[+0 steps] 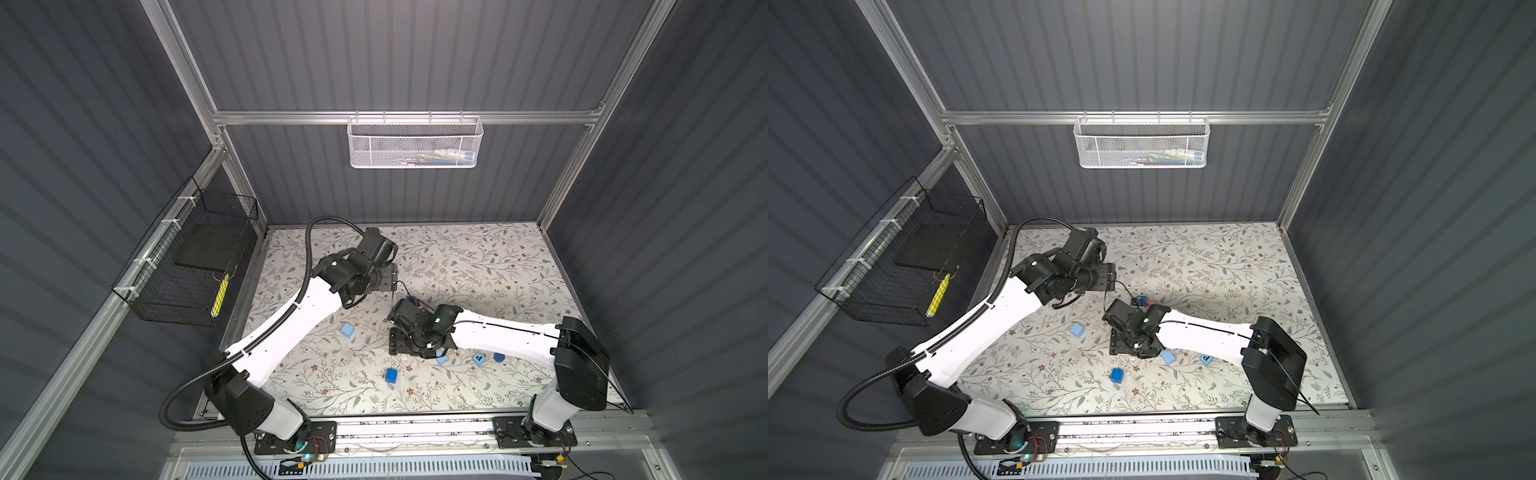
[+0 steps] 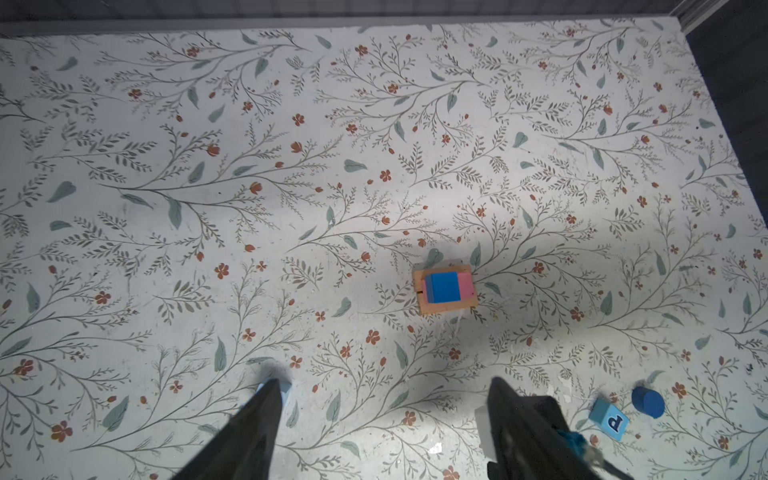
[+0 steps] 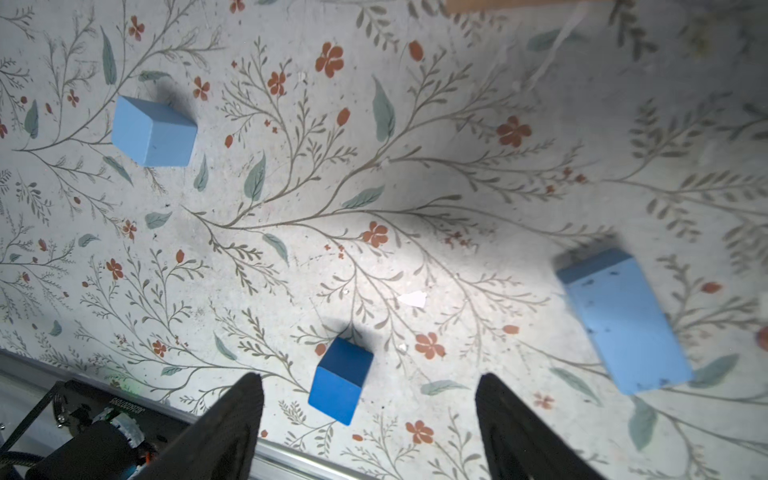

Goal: Build the wood block tower
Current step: 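Open and raise the left gripper while the right gripper reaches toward a dark blue cube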

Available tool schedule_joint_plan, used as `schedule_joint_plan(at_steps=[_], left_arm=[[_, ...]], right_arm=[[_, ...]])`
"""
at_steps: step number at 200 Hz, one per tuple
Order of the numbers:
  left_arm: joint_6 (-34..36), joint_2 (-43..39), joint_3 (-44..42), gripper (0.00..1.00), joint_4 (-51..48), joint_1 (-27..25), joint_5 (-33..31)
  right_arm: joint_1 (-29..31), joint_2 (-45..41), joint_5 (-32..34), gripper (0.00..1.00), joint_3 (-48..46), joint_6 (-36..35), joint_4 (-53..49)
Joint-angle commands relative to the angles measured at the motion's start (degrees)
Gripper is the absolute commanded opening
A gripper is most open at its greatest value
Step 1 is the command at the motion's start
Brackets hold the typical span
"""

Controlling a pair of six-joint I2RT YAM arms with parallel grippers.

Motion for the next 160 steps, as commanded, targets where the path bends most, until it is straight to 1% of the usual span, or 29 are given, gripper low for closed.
schedule_joint_plan(at_steps=[1, 34, 39, 60, 97, 111, 134, 160], left_arm=[[1.05, -3.61, -3.64, 0.79, 2.39, -0.19, -2.58], [2.06, -7.03, -5.99, 0.79, 2.76, -0.19, -2.29], [2.15, -7.35, -7.99, 0.79, 2.72, -0.15, -2.28], [2.32, -8.88, -9.69, 0.80, 3.02, -0.19, -1.69], [2.50, -10.70, -11.30, 0.80, 3.50, -0.19, -0.42], [2.41, -11.23, -11.12, 0.80, 2.89, -0.15, -0.45], [2.67, -12.02, -11.22, 0.81, 3.24, -0.19, -1.00], [2.85, -12.56, -11.26, 0.81, 2.98, -0.17, -1.26]], right_arm=[[1.84, 3.57, -0.87, 0.81, 3.58, 5.89, -2.29], [4.43, 9.16, 0.22, 0.80, 9.73, 9.39, -7.61], [4.72, 9.59, 0.53, 0.80, 10.26, 9.90, -8.50], [5.10, 10.06, 2.17, 0.80, 10.91, 12.00, -10.74], [5.92, 11.21, 1.12, 0.78, 11.97, 14.06, -13.55], [6.23, 11.97, 0.23, 0.78, 13.20, 14.02, -15.19], [6.37, 12.76, -2.64, 0.78, 12.89, 13.95, -14.51], [6.42, 13.85, -3.53, 0.78, 14.15, 13.58, -16.64]])
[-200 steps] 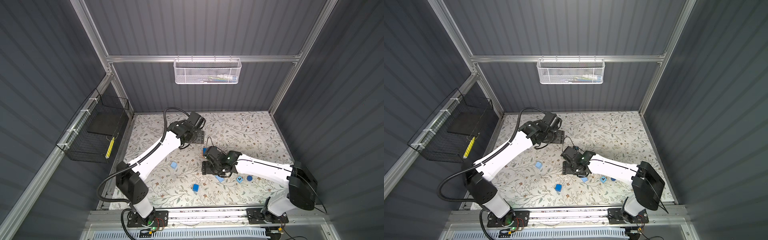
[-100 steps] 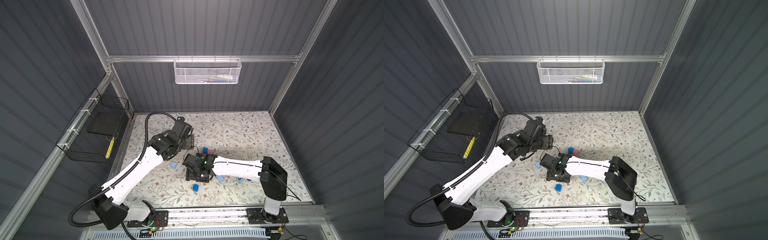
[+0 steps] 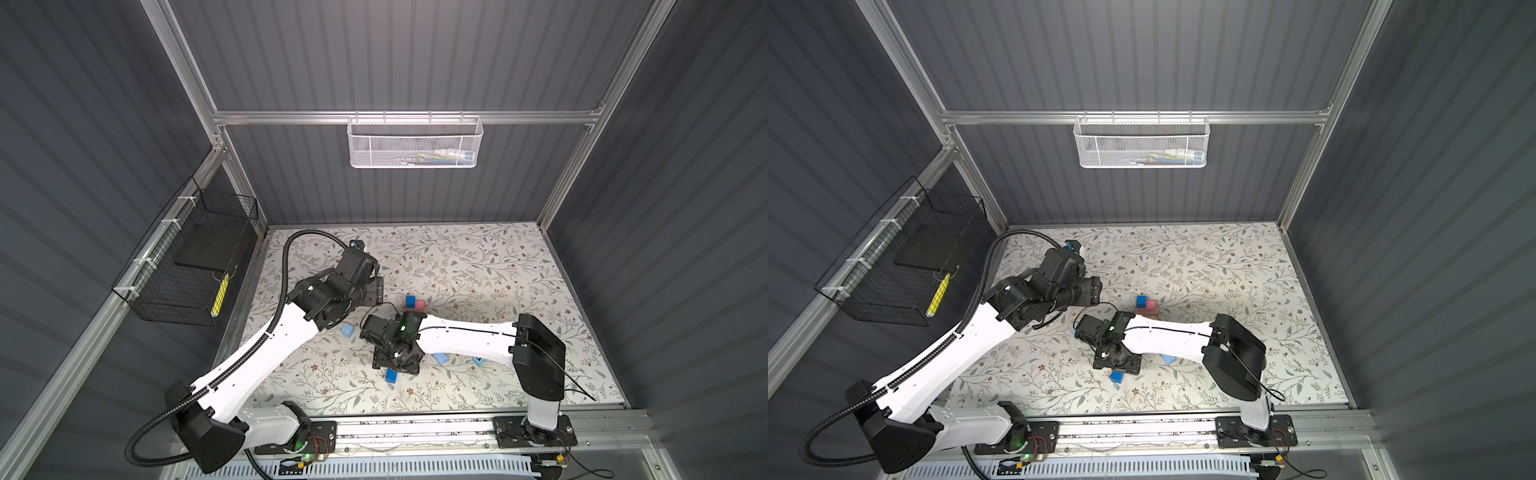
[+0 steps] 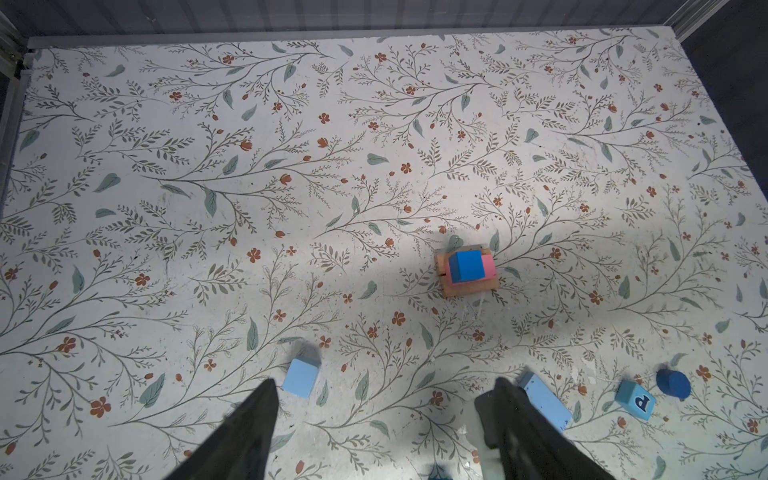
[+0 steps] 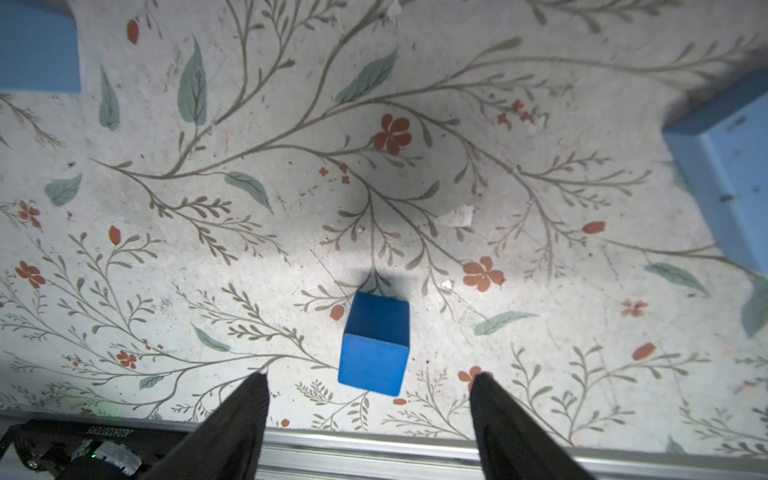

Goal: Build the wood block tower
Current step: 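Open and raise the left gripper while the right gripper reaches toward a dark blue cube, then lower the right gripper and close it on the dark blue cube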

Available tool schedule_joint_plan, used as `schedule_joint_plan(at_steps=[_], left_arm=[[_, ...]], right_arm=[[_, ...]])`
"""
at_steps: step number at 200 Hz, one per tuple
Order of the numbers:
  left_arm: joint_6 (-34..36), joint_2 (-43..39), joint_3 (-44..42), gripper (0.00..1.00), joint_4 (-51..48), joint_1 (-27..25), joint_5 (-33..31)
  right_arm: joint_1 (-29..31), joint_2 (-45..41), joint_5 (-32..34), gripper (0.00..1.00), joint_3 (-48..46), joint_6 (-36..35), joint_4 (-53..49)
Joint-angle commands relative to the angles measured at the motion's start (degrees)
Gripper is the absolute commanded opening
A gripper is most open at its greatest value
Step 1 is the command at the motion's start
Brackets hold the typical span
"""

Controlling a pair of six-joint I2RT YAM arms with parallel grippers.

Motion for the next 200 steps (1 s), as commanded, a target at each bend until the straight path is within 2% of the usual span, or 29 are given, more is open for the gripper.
schedule_joint_plan(at_steps=[1, 54, 153, 200], left_arm=[[1.15, -1.47, -0.22, 0.81, 0.07, -0.18, 0.02], [1.24, -2.80, -1.36, 0.82, 0.07, -0.19, 0.34], [1.67, -3.88, -1.84, 0.83, 0.05, -0.19, 0.14], [1.92, -3.98, -2.11, 0.83, -0.02, -0.19, 0.04]], right_arm=[[0.21, 1.98, -1.51, 0.78, 1.79, 0.48, -4.03], [0.03, 3.41, -3.98, 0.76, 1.79, 0.02, -3.64], [-1.14, 4.08, -7.05, 0.56, -0.60, 0.11, -0.71], [-1.45, 6.01, -8.65, 0.52, 0.26, -0.82, -0.23]])
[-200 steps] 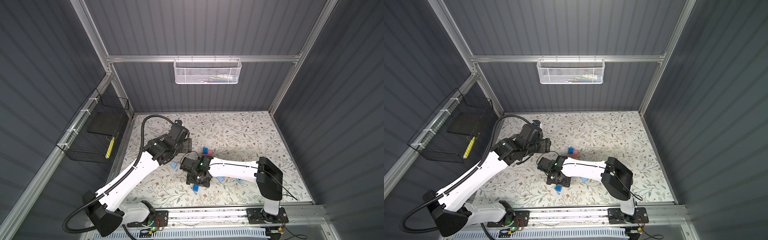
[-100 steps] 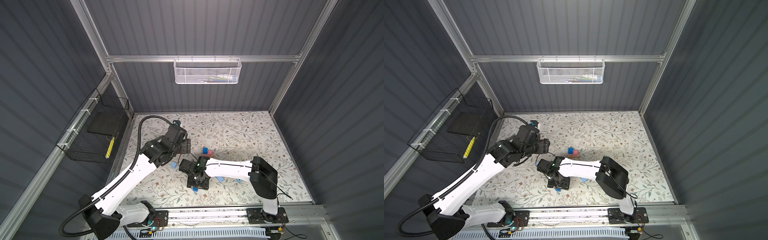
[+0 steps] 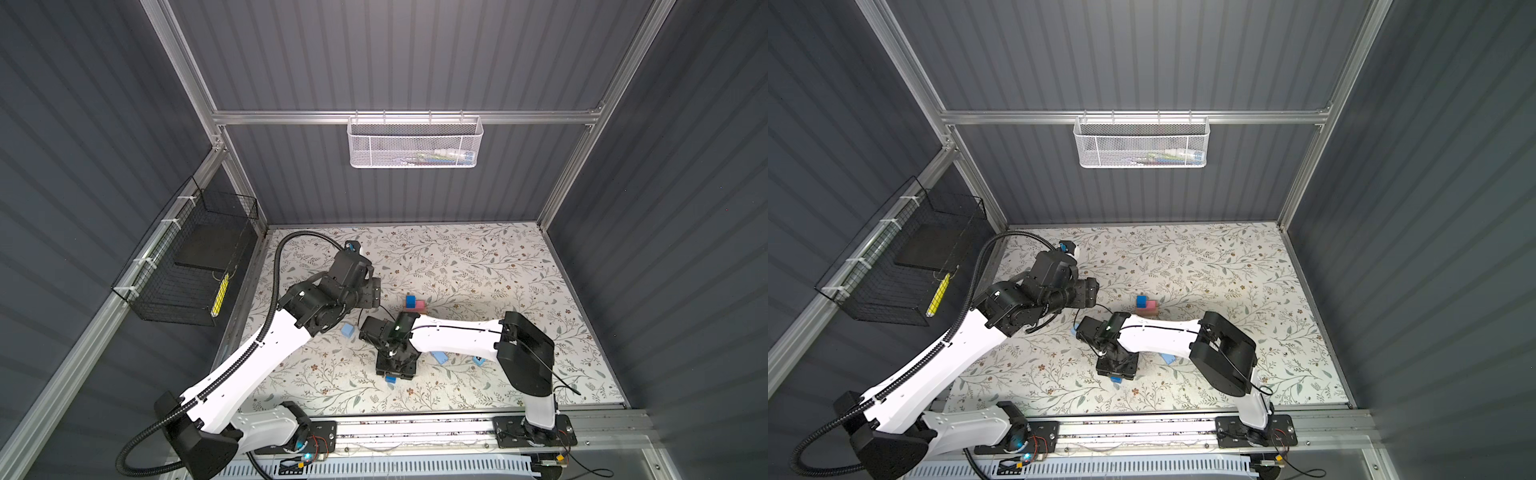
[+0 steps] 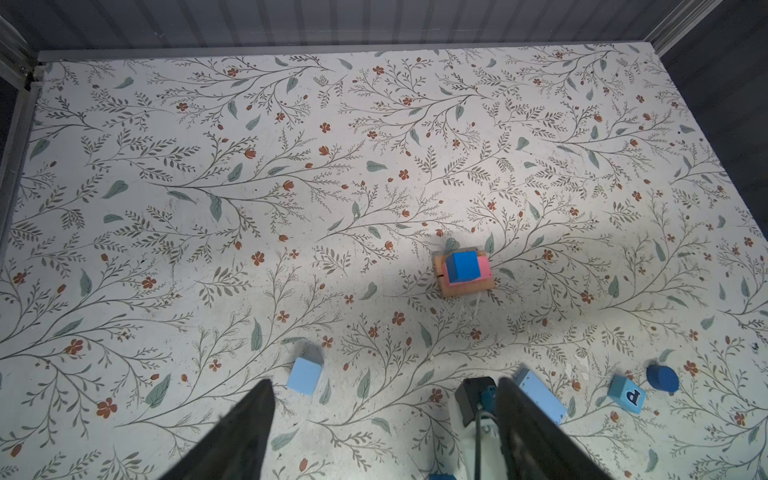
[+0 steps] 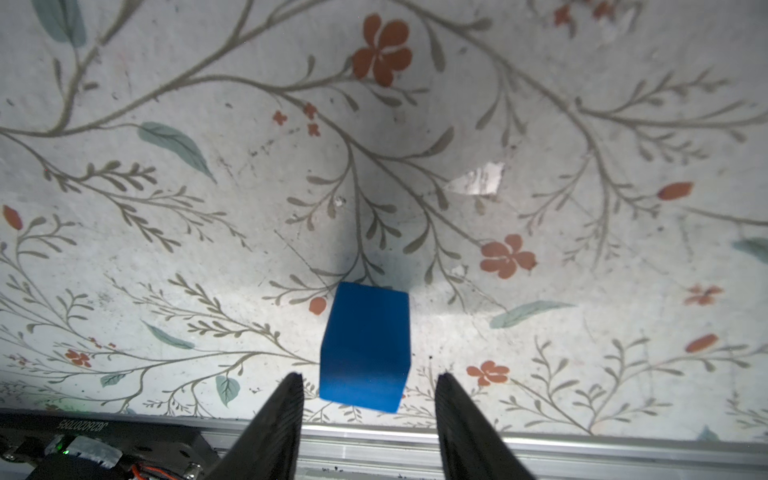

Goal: Build the wood block tower
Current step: 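Lower the right gripper and close it on the dark blue cube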

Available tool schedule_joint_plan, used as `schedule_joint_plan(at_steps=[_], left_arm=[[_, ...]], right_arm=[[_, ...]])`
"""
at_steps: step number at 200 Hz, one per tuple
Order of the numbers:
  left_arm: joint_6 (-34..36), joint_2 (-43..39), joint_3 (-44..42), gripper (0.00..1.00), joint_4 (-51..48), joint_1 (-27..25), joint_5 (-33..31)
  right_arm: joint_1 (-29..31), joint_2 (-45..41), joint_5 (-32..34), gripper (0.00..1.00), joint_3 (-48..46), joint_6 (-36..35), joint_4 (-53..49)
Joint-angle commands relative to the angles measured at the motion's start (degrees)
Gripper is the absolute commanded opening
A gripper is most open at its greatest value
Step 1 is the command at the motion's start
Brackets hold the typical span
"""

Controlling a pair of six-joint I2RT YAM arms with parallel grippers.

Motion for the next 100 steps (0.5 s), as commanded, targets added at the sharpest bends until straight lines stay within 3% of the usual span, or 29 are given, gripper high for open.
schedule_joint_plan(at_steps=[1, 100], left_arm=[[1.32, -1.29, -0.97, 0.83, -0.06, -0.19, 0.05], [1.65, -1.46, -1.77, 0.83, 0.12, -0.16, -0.04]], right_arm=[[-0.29, 2.34, -1.06, 0.52, 0.34, -0.73, -0.46], [-0.91, 2.53, -1.48, 0.41, -0.22, -0.44, 0.02]])
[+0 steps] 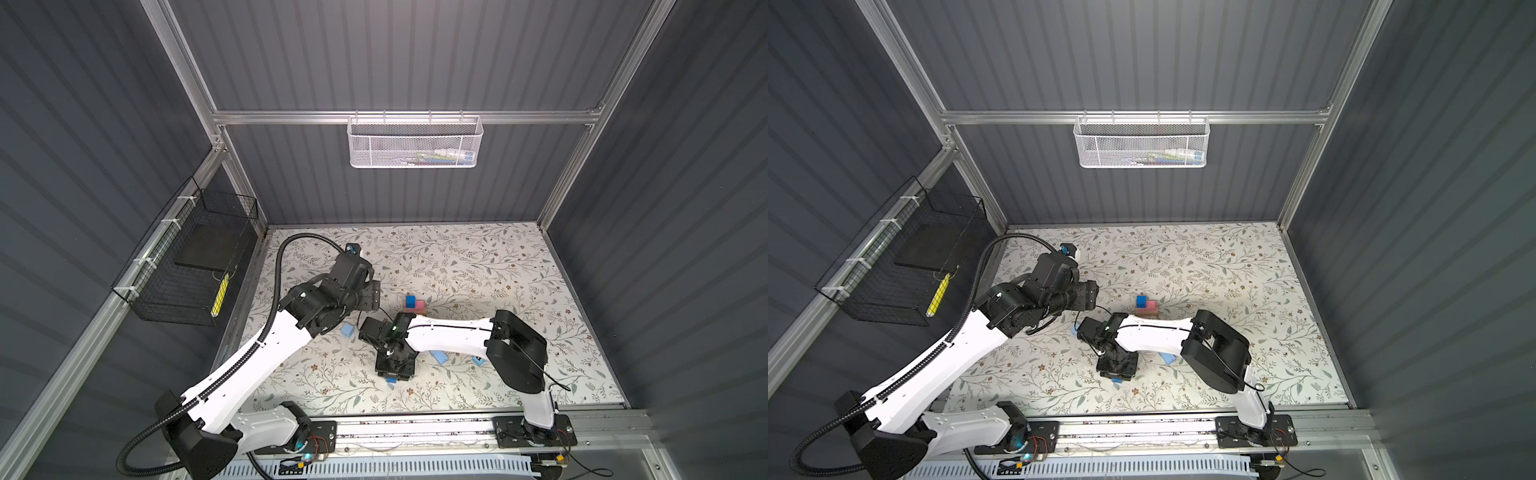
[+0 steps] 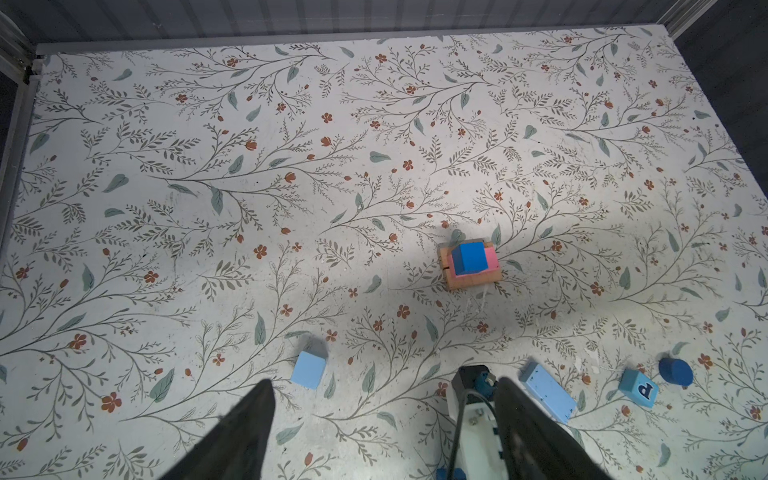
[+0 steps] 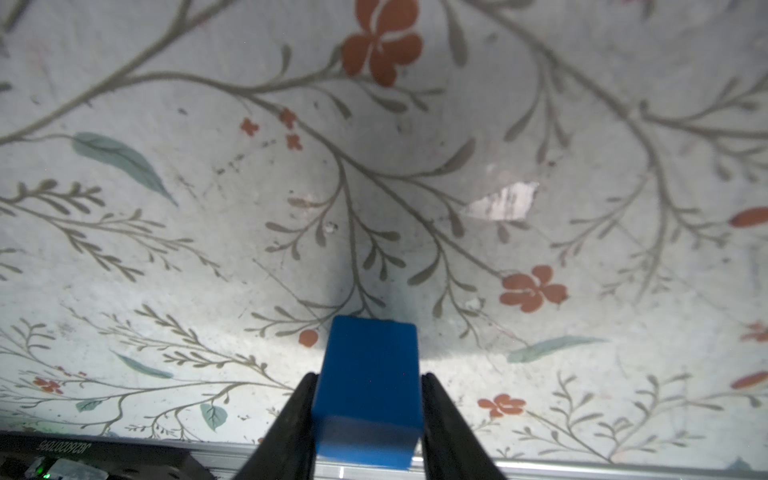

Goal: Build the wood block tower
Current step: 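Lower the right gripper and close it on the dark blue cube, then lift the dark blue cube with the right gripper over the pink block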

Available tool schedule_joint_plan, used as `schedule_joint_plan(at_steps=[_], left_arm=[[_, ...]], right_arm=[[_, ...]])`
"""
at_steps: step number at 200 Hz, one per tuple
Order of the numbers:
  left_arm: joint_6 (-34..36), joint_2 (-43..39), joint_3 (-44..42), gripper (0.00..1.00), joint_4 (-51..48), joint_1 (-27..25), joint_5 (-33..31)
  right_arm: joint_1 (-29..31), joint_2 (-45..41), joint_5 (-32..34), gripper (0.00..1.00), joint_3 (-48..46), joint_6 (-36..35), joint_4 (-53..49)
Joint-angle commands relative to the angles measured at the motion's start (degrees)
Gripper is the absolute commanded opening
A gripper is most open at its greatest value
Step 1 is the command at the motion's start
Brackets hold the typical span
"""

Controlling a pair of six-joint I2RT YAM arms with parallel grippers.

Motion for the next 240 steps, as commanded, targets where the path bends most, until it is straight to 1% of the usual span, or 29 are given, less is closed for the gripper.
schedule_joint_plan(at_steps=[1, 14, 45, 85, 143, 168, 198, 202, 207, 240], left_arm=[[1.22, -1.22, -0.37, 0.83, 0.14, -0.18, -0.08], [1.24, -1.14, -0.36, 0.83, 0.23, -0.18, -0.05], [1.24, -0.82, -0.41, 0.83, 0.23, -0.19, 0.22], [1.15, -0.79, -0.37, 0.83, 0.23, -0.18, 0.26], [1.55, 0.17, 1.05, 0.82, -0.04, -0.17, -0.42], [1.67, 1.37, 3.06, 0.81, -0.33, -0.03, -1.30], [2.44, 4.28, 6.49, 0.80, -1.31, 0.75, -1.00], [2.59, 4.58, 6.48, 0.80, -1.27, 0.92, -0.70], [2.72, 5.11, 8.77, 0.80, -1.27, 1.20, -0.46], [2.41, 8.74, 10.86, 0.80, -1.14, 4.72, 3.56]], right_arm=[[-0.24, -0.06, 0.44, 0.41, -0.16, 0.09, -1.03], [-0.19, -0.07, 0.40, 0.41, -0.16, 0.14, -1.01], [-0.32, 0.05, 0.52, 0.36, -0.08, -0.17, -0.92], [-0.65, -0.95, 2.22, 0.27, -0.15, -0.95, -1.77], [-2.39, -5.59, 7.09, 0.24, 0.93, -5.49, -7.69], [-3.85, -7.54, 9.01, 0.25, 2.66, -9.45, -12.17], [-7.33, -10.12, 10.85, 0.25, 3.44, -15.45, -15.80], [-7.94, -10.49, 10.90, 0.25, 3.44, -16.49, -16.03], [-8.75, -11.02, 11.16, 0.25, 3.44, -17.46, -16.28], [-14.35, -13.45, 11.49, 0.25, 4.29, -23.87, -17.52]])
